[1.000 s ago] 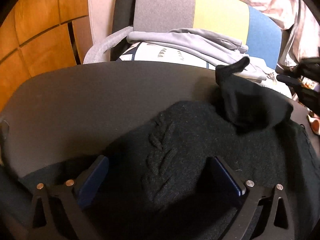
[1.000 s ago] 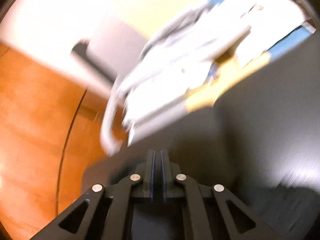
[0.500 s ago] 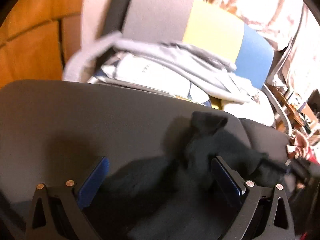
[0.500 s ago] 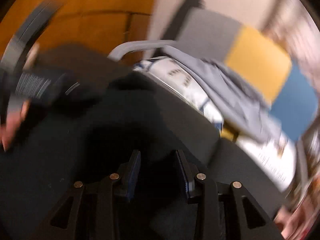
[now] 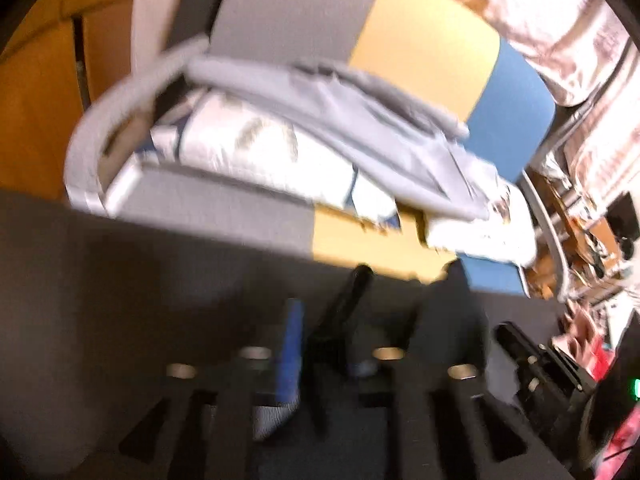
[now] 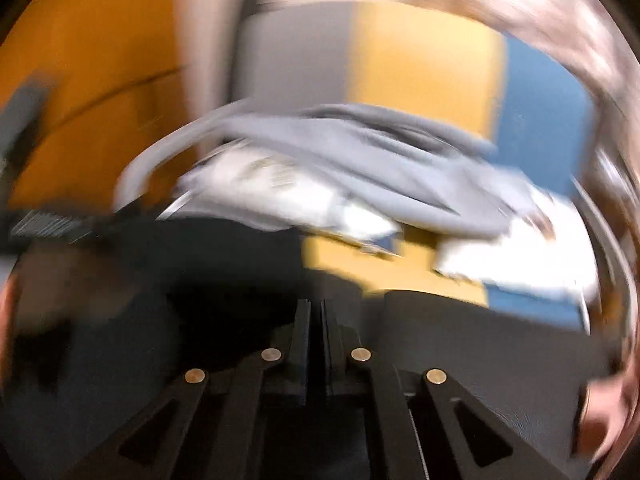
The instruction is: Fold clothes
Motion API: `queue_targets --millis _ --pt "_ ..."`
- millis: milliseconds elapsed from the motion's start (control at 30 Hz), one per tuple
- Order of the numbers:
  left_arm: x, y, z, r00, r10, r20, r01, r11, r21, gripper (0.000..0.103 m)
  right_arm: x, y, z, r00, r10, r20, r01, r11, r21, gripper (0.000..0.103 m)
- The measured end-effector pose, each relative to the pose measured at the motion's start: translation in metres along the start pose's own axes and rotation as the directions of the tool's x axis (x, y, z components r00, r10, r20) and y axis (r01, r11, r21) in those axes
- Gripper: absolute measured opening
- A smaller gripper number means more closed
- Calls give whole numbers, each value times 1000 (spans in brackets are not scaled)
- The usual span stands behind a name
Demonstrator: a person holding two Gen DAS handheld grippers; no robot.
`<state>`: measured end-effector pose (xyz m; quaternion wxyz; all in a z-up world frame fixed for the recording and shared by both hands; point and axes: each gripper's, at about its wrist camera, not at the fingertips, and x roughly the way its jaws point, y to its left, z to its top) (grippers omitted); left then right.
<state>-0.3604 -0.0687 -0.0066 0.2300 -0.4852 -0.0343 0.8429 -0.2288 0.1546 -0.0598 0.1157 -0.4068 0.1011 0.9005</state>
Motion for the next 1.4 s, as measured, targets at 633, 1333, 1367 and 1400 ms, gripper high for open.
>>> queue_targets --millis 633,1333,1367,1400 --pt "-26 54 -118 895 386 225 -444 825 351 101 -35 3 -69 993 120 -17 -118 988 102 24" --pt "-34 41 -107 874 416 252 -478 829 290 101 -57 0 -52 998 54 26 -55 997 61 24" --pt "-41 37 -119 894 378 242 -439 848 297 101 -67 0 -59 999 47 15 -47 998 41 24" --pt "-48 33 -132 912 339 232 -399 866 303 101 -74 0 -67 999 35 -13 -35 999 28 24"
